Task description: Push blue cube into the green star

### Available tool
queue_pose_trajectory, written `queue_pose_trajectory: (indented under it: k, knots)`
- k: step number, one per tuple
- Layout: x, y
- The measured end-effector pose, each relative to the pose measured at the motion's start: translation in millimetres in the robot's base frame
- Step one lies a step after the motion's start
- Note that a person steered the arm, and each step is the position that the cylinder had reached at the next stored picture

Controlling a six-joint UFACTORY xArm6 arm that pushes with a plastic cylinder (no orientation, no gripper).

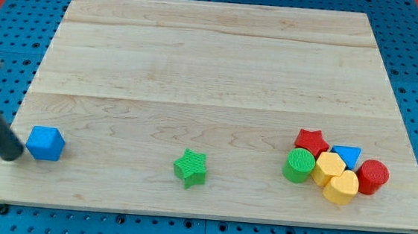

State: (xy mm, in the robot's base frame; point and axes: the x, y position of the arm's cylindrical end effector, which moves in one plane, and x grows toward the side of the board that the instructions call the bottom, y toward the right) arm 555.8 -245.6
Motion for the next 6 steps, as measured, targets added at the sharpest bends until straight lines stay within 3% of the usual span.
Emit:
queue_pose_trajectory:
  k: [1, 2, 4, 5, 6]
  knots:
    - [-5.5, 29.1]
    - [-31.5, 9.8]
    - [-24.2, 133.7]
    - [-15.1, 151.4]
    - [-41.3, 151.4]
